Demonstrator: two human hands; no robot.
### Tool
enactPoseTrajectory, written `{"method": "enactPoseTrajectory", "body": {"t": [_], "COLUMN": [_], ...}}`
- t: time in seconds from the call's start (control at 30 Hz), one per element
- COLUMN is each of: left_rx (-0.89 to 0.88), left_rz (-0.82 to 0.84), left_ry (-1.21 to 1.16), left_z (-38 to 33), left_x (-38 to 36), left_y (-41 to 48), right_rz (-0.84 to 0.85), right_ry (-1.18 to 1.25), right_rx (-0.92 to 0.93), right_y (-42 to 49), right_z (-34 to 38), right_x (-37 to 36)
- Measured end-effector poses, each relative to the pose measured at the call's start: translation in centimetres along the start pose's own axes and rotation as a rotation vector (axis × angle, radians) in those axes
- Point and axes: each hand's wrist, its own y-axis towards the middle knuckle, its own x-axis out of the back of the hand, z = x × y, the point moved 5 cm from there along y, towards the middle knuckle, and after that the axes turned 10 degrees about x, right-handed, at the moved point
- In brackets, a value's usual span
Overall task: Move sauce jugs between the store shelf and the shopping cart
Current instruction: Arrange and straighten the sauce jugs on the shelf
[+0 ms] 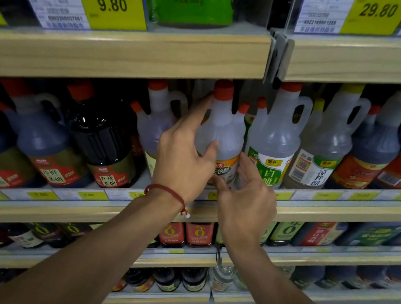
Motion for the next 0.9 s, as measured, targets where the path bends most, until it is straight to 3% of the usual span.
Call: {"method": "enactPoseTrajectory", "body": {"t": [0.27, 0.37, 0.47, 0.53, 0.73, 0.9], "left_rx": [-0.113, -0.159, -0.114, -0.040, 0.155, 0.211], "left_rz": [0.117, -0.030, -0.224, -0.262, -0.239, -0.076], "left_ry": [0.088, 0.138, 0.082, 0.039, 0.078, -0.002], "left_z": [-0.4, -0.1, 1.2, 2.2, 4.1, 6.3], "left_x": [0.6, 2.9, 5.5, 6.5, 7.1, 6.6], "left_y": [-0.8, -2.3, -3.4, -3.3, -1.5, -0.7], "right_rz": [-0.074, -0.040, 0.101, 0.180, 0.340, 0.332], "right_ry": [0.159, 0.237, 0.294, 0.306, 0.200, 0.187], "right_rx": [0.018, 0.107, 0.155, 0.153, 0.176, 0.169], "right_y": [-1.0, -2.0, -2.5, -2.5, -2.7, -2.4], "right_z": [0.2, 1.0, 2.2, 3.0, 5.1, 5.6], "right_x": [0.7, 0.4, -0.9, -1.9, -4.7, -6.0]}}
